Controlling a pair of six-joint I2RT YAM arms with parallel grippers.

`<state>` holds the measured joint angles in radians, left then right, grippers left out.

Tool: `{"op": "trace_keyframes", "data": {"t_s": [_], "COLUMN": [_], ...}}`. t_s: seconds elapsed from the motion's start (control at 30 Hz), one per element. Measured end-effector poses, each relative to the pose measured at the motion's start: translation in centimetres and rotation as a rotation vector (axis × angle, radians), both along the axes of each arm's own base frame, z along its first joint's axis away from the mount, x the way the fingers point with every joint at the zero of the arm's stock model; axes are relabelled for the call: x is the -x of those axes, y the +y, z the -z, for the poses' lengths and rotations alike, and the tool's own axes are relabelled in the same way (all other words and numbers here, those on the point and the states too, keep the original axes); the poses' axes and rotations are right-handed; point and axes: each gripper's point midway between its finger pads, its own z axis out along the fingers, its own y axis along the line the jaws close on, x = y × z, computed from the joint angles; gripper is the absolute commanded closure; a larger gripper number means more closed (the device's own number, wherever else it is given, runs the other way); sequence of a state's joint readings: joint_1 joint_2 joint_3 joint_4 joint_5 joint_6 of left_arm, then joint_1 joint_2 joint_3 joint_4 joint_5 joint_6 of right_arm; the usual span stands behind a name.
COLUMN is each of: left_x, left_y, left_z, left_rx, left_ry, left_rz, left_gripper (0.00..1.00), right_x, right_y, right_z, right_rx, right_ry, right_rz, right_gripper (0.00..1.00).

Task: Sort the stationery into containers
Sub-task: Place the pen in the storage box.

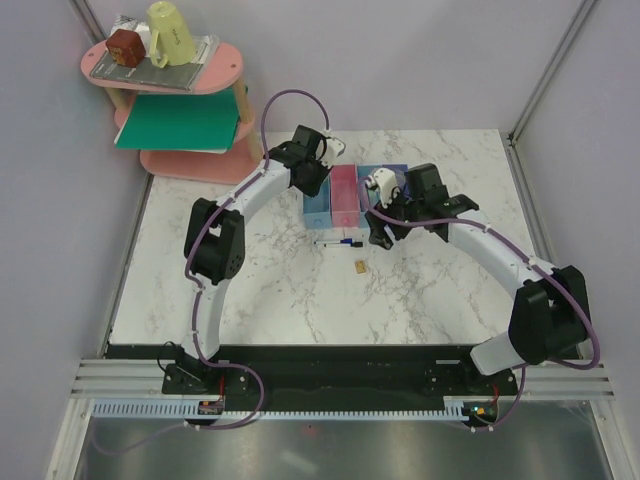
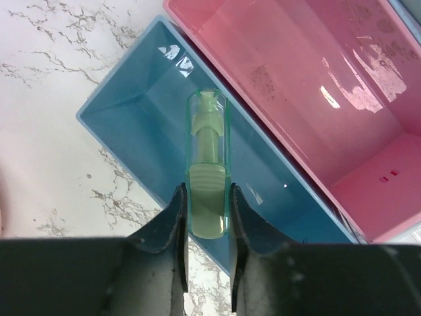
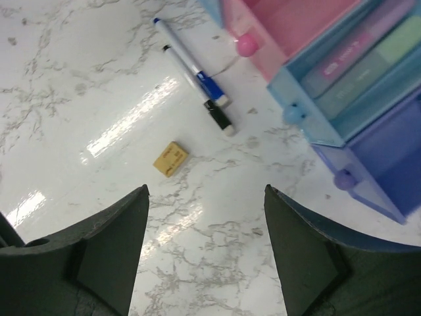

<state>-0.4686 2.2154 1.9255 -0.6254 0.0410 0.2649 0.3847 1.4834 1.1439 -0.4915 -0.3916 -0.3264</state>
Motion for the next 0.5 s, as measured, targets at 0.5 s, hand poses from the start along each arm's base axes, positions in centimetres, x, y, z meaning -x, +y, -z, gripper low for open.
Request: {"op": "trace_keyframes", "data": {"t_s": [0.5], "left_x": [0.8], "left_y": [-1.4], "left_z": [-0.5], "left_rx": [0.074], "left_ry": [0.028], "left_rz": [0.056], "left_gripper": [0.50], "right_x": [4.4], "right_y": [4.0], "right_z": [8.9], "right_rx": [0.147], "right_ry": [0.184], "right_rz": [-0.142], "right_gripper": [0.26]}}
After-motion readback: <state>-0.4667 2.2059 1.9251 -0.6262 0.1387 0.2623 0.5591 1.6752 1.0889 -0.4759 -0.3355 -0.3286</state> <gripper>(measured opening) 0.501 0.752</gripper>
